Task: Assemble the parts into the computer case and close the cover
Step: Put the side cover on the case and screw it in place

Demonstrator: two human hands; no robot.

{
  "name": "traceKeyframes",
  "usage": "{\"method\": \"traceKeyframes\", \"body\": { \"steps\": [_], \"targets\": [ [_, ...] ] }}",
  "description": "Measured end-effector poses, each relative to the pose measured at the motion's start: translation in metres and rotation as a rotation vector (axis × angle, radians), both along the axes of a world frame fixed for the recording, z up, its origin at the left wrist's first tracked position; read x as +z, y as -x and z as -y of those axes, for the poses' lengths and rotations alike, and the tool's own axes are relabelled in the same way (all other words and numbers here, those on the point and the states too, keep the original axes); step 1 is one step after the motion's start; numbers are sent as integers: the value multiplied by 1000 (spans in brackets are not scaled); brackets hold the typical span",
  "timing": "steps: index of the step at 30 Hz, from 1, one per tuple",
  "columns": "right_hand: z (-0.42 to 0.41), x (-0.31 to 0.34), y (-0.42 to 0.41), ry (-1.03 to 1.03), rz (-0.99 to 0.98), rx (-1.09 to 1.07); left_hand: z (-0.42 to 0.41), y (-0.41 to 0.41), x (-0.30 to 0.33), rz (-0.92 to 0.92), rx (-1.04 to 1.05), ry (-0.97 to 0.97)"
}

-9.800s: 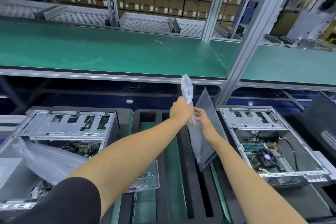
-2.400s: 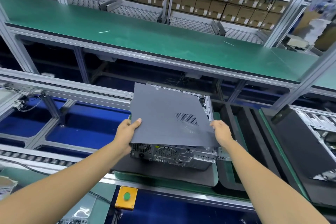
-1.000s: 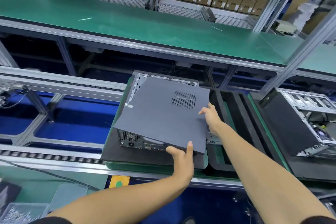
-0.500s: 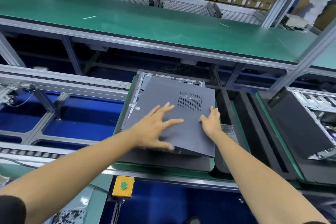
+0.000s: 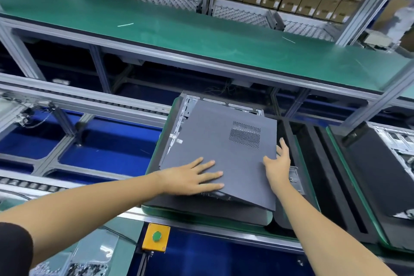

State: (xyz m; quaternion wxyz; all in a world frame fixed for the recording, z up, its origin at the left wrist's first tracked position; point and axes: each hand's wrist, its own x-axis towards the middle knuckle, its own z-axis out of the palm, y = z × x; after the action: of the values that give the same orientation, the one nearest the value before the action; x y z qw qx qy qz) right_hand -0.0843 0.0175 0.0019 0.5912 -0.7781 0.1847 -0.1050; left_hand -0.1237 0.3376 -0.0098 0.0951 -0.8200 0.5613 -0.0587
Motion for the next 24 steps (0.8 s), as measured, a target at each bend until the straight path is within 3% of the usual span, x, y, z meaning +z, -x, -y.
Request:
{"method": "traceKeyframes", "body": {
  "steps": [3, 7, 24],
  "targets": [
    [0, -2, 0, -35, 13, -29, -9, 0, 9, 103, -143, -48],
    [-3, -2, -6, 35, 0, 40, -10, 2, 19, 219, -141, -38],
    [0, 20, -18, 79, 78, 85, 8, 14, 41, 313, -89, 75]
  ]
}}
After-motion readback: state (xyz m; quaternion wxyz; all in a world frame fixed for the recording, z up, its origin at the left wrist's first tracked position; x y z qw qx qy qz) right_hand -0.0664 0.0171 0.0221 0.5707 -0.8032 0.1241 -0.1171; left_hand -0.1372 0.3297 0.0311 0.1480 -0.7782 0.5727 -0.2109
